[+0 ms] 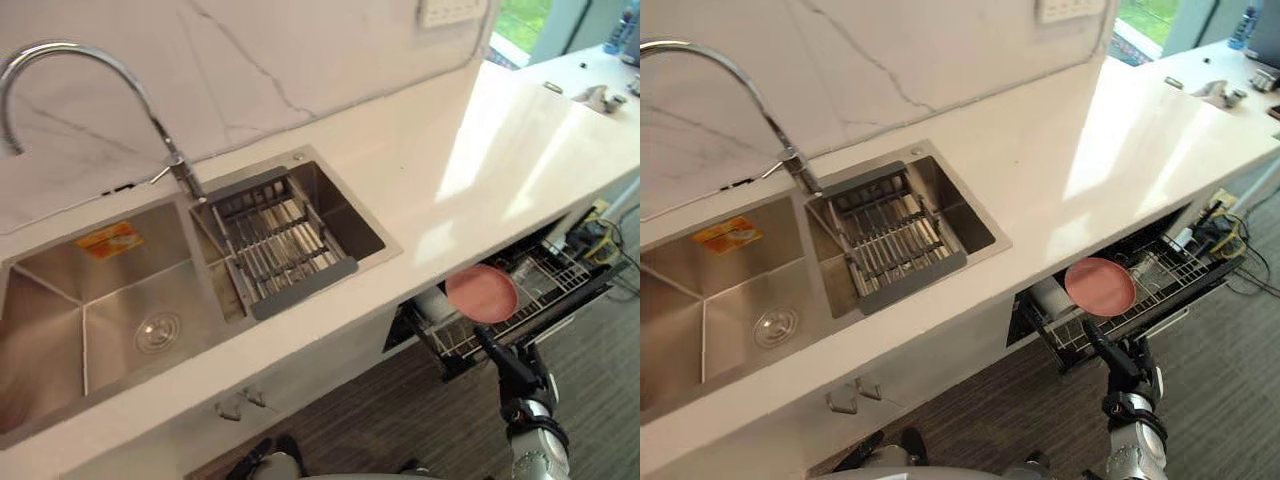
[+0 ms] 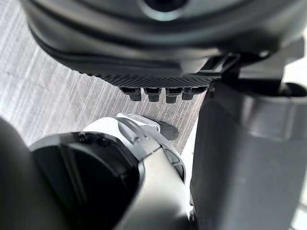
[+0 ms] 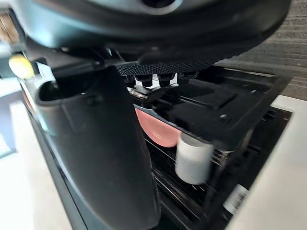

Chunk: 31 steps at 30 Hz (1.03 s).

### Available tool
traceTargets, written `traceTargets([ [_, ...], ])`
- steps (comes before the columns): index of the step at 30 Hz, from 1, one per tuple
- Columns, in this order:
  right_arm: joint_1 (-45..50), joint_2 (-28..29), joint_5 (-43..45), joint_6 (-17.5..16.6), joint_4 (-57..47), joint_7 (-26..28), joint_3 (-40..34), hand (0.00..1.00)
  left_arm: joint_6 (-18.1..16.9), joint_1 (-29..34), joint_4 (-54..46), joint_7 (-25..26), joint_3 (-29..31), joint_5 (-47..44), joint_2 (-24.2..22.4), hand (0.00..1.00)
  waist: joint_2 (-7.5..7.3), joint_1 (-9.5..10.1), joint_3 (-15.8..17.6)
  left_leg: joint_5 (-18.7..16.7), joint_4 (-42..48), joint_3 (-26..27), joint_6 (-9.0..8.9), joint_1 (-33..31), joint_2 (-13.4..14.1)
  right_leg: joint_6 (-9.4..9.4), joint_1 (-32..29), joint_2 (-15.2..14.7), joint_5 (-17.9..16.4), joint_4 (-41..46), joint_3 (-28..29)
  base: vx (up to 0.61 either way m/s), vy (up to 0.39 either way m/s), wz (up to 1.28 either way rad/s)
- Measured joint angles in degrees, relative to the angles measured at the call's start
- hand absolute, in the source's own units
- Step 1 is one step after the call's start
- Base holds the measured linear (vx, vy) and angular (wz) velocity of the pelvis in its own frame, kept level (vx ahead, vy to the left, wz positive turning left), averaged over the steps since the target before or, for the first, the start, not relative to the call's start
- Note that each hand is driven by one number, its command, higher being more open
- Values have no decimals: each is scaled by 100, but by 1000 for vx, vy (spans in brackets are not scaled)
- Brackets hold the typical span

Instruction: Walk over to the sink, pick up the cup, carry it to the dishwasher, place the cup inside the dishwasher, then close the dishwasher door

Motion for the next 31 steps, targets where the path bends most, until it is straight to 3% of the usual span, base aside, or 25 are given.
traceTargets([
  [3, -345, -62, -85, 109, 192, -5, 292, 100, -111, -1, -2, -71, 33, 108, -9, 100, -7, 41, -4, 4, 61, -121, 10, -110, -13, 19, 9, 1, -22, -21, -125, -8, 44, 21],
  [8, -1005, 13, -108, 363, 461, -255, 990, 100, -305, -51, 9, -190, 44, 433, 38, 100, 2, 436, -10, -50, 215, -436, 81, -443, -52, 20, -34, -17, -38, -19, -382, 16, 60, 30],
  [11, -939, -3, -95, 249, 507, -272, 1044, 100, -339, -41, 91, -295, 142, 430, 38, 100, 4, 456, -11, -87, 159, -472, 80, -465, -66, 84, -60, -46, -77, 103, -407, 37, 67, 7],
  [14, -889, -71, -324, 204, 483, -266, 1233, 100, -352, -35, 157, -577, 126, 388, 98, 100, 21, 463, -31, -95, 151, -524, 66, -524, -29, 3, -214, -86, -281, 345, -384, 10, 42, -4],
  [16, -682, -188, -796, 231, 265, -225, 1491, 100, -353, -35, 247, -635, 127, 276, 84, 100, 39, 475, -90, -97, 111, -561, 62, -590, -37, -2, -440, -241, -489, 742, -312, 52, 70, -4],
  [18, -321, -246, -1452, 303, 60, -244, 1799, 100, -352, -48, 334, -678, 24, 195, 156, 100, -30, 469, -202, -115, 88, -625, 41, -602, -134, 125, -656, -642, -925, 1557, -346, 106, 61, 26],
  [20, 371, -278, -1930, 397, 154, 83, 1834, 100, -289, -24, 475, -862, -248, 186, 345, 100, -258, 402, -504, -184, -53, -868, 33, -559, -478, 331, -712, -1256, -1335, 2570, -475, 206, 48, 71],
  [21, 495, -254, -2042, 406, 248, 171, 1836, 100, -278, -34, 499, -935, -296, 187, 359, 100, -273, 381, -518, -199, -53, -960, 45, -526, -540, 311, -787, -1455, -1340, 3001, -204, 219, 54, 89],
  [22, 663, -164, -2179, 436, 543, 306, 1828, 100, -204, -32, 490, -1053, -424, 203, 412, 100, -257, 287, -534, -234, -9, -1163, 65, -455, -606, 39, -1124, -1677, -1156, 3848, 657, 229, 68, 72],
  [23, 716, -59, -2185, 457, 727, 376, 1826, 100, -130, -40, 483, -1144, -498, 206, 489, 100, -272, 246, -525, -253, -22, -1248, 77, -409, -629, -130, -1313, -1730, -1005, 4184, 1080, 230, 46, 73],
  [24, 815, 189, -2157, 439, 1152, 453, 1749, 100, 85, -95, 478, -1351, -507, 204, 550, 100, -297, 169, -505, -290, -91, -1374, 106, -239, -658, -138, -1604, -1781, -521, 4781, 1792, 298, 12, 35],
  [25, 706, 286, -2048, 311, 1299, 592, 1350, 100, 319, -162, 495, -1506, -499, 130, 584, 100, -277, 64, -420, -352, -132, -1396, 166, -7, -618, -186, -1843, -1811, -319, 5270, 2281, 234, -41, 24],
  [26, 643, 352, -1867, 298, 1416, 661, 1169, 100, 424, -198, 495, -1555, -507, 84, 647, 100, -206, -11, -387, -395, -105, -1434, 211, 72, -596, -152, -1858, -1759, -616, 5301, 2378, 183, -65, 14],
  [27, 574, 491, -1630, 235, 1613, 805, 690, 100, 610, -290, 546, -1552, -654, 89, 761, 100, -210, -143, -353, -534, -24, -1492, 187, 149, -473, -122, -1881, -1503, -1333, 4904, 2481, 124, -76, 16],
  [28, 566, 592, -1483, 203, 1752, 886, 328, 100, 678, -366, 662, -1546, -719, 89, 853, 100, -171, -209, -348, -618, -20, -1504, 93, 219, -346, -107, -1895, -1171, -1522, 4122, 2533, 122, -71, 15],
  [30, 579, 736, -1528, 218, 1956, 844, -264, 100, 776, -440, 764, -1546, -719, 84, 999, 100, -231, -316, -304, -666, -38, -1598, 4, 255, -240, -63, -1911, -805, -1403, 2922, 2787, 174, -159, 31],
  [31, 659, 760, -1714, 351, 2197, 743, -594, 100, 815, -470, 774, -1521, -734, 84, 1074, 100, -343, -394, -263, -687, -46, -1708, -108, 293, -273, 21, -1849, -719, -840, 2374, 2890, 167, -180, 40],
])
